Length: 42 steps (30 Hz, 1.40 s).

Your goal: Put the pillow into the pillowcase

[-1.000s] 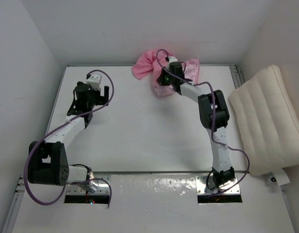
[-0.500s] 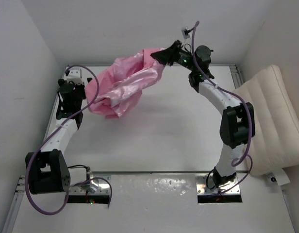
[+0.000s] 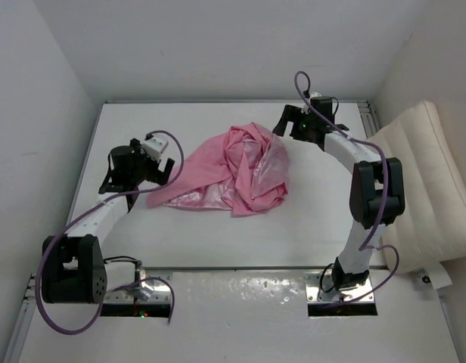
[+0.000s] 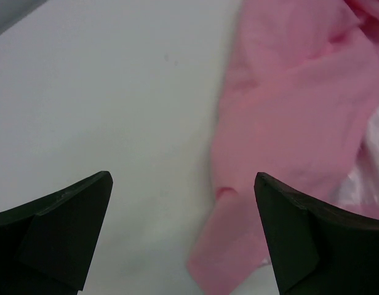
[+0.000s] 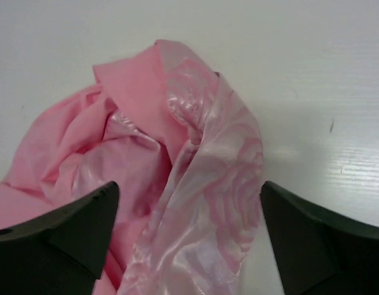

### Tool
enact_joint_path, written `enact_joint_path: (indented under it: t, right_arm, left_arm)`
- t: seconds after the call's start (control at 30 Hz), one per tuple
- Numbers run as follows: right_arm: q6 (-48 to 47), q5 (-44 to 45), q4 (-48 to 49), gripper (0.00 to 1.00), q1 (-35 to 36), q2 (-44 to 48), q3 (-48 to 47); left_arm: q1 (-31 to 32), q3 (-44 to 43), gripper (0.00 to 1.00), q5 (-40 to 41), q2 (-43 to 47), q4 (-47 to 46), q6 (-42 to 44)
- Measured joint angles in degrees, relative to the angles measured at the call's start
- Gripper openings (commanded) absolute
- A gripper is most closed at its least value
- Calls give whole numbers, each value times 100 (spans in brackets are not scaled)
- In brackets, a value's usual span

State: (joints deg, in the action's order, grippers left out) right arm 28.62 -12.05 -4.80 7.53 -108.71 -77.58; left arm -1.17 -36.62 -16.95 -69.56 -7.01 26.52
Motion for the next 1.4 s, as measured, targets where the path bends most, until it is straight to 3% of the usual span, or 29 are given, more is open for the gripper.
enact_joint_path:
  t: [0.07,0.1,0.13,0.23,0.37,0.43,0.47,0.53,0.57,0.63,0.67,0.7,0.73,0.9,1.03,1.17,1.27,1.4]
  right_arm:
    - [-341,0,-15,61,107,275,168]
    - [-470,-11,-28,39,188,398,225]
    - [-597,-24,-44,41,256,481,260]
    - [-678,-68,-24,78,448,647,496]
    - [-739,-22,-267,93,522,649,1012]
    - [-745,15,-503,95,551,605,1207]
    - [-776,33,-623,95,575,555,1244]
    - [-844,144,-752,91,684,435,1250]
    - [-876,201,-778,78,758,380,1255]
    - [-907,275,-778,57,896,291,1311]
    - [-903,264,-780,36,949,256,1351]
    - [-859,249,-796,22,970,221,1394]
    - [-802,240,-833,0,951,201,1421]
    - [-717,157,-885,0,481,229,1447]
    - [-555,234,-745,0,-208,627,1475]
    - [-415,291,-341,0,-907,1589,1482]
    - [-415,286,70,0,-1054,2312,1460]
    - [-424,245,476,0,-981,2841,1325]
  left_arm:
    - [162,70,100,-267,-22,317,505]
    - [234,96,100,-391,-35,496,774]
    - [302,136,100,-490,-48,675,1032]
    - [605,490,100,-391,-160,625,1596]
    - [879,920,100,66,-560,341,2035]
    - [907,960,100,234,-769,243,2197]
    - [949,960,94,284,-868,140,2286]
    - [1016,946,69,428,-942,-50,2465]
    - [1067,949,36,496,-994,-127,2577]
    - [1163,951,11,614,-1097,-234,2699]
    - [1196,951,0,662,-1134,-269,2726]
    - [1211,951,0,739,-1161,-295,2732]
    - [1211,933,0,800,-1167,-289,2669]
    - [857,-11,0,1329,-1167,243,1934]
    - [-66,-1987,0,1650,-1167,688,1388]
    - [-1029,-3751,0,1786,-1034,776,1034]
    - [-1456,-4240,0,1805,-625,767,835]
    - [-1547,-4363,0,1838,-133,765,743]
